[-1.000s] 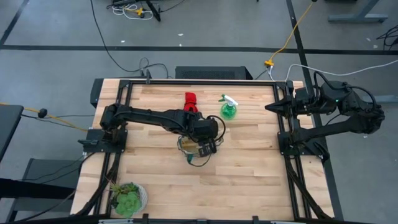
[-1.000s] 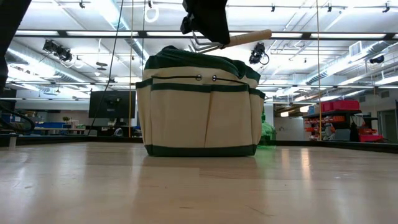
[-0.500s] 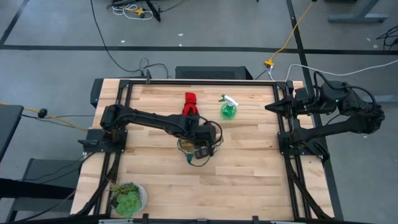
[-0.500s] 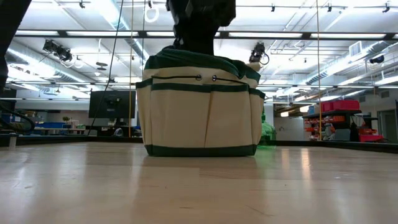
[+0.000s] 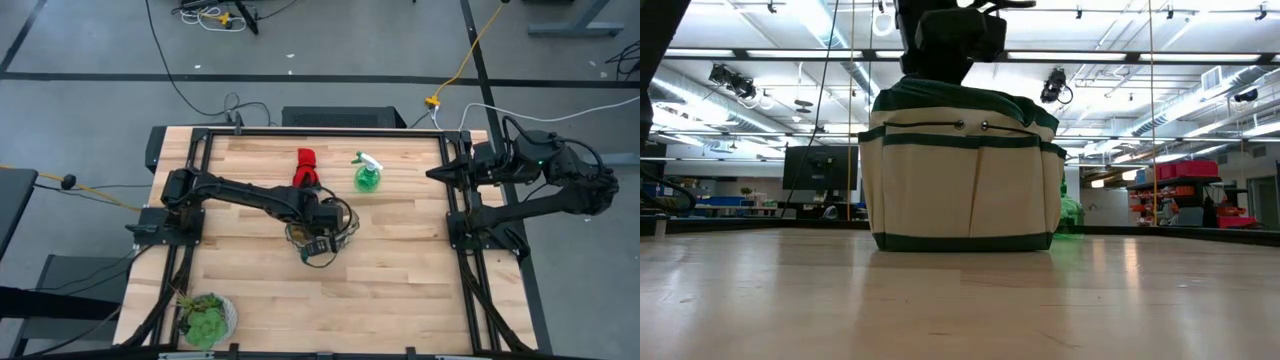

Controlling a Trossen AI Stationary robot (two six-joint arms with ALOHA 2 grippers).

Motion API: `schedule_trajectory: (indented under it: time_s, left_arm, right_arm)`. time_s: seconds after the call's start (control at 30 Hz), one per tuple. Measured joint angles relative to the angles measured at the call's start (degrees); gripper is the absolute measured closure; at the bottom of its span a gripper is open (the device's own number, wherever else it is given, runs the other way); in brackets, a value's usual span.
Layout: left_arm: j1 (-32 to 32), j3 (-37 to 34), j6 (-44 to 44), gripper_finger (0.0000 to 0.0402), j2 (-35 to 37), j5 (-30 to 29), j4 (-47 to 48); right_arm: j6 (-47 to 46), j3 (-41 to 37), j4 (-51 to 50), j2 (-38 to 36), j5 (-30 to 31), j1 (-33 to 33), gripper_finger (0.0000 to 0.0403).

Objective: Pick & Place Garden tools in Gardening bag
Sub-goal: Put the light brown trowel into the light brown and green gardening bag

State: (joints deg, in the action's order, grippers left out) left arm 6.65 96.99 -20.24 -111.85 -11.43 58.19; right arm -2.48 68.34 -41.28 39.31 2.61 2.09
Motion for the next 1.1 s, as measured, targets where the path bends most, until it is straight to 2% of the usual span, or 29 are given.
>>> schedule_trajectory:
  time_s: [1.1]
  left_arm:
    - [-1.1,0.1,0.0,0.0329,-1.4,1.2,-0.8]
  right_arm:
    - [0.0,0.0,0.1,0.0,1.4,0.0,0.0403]
